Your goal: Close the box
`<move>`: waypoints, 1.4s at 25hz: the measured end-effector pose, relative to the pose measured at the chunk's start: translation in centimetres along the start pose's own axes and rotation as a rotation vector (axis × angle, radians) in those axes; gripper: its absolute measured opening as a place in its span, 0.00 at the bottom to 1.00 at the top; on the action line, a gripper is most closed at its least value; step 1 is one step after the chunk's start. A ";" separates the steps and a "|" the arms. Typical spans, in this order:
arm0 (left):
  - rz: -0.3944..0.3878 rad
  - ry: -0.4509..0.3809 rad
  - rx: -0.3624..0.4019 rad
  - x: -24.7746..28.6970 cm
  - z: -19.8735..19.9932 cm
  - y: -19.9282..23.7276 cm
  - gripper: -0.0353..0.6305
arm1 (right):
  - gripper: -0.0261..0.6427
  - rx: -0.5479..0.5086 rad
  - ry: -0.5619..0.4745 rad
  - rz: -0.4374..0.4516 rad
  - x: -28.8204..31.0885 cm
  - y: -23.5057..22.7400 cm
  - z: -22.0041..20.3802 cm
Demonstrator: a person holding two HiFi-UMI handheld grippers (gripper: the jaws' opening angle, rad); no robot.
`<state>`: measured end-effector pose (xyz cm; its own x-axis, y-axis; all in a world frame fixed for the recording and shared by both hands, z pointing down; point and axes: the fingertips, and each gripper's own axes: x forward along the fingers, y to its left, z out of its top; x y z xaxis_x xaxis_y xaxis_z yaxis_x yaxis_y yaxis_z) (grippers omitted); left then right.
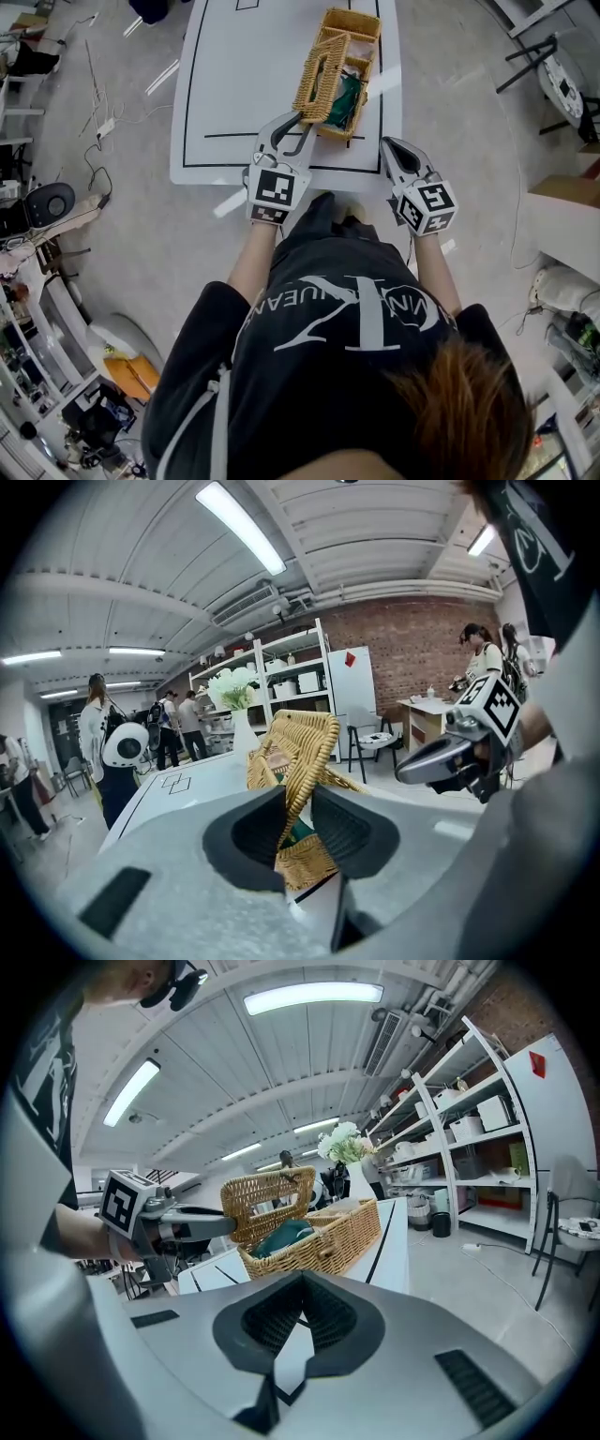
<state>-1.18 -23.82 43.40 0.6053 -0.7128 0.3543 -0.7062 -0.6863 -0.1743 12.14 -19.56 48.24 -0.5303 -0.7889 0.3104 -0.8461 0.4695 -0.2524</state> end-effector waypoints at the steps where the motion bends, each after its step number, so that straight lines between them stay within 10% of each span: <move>1: -0.003 0.003 0.007 0.1 0.0 -0.1 0.19 | 0.04 0.002 -0.001 -0.001 -0.1 -0.1 0.0; 35: 0.011 0.219 0.418 2.0 -2.7 -3.2 0.23 | 0.04 0.053 -0.010 -0.063 -2.2 -1.1 -1.3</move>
<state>1.24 -22.64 47.15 0.4747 -0.7040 0.5282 -0.4762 -0.7102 -0.5185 14.20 -17.81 48.98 -0.4755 -0.8200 0.3184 -0.8735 0.3973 -0.2813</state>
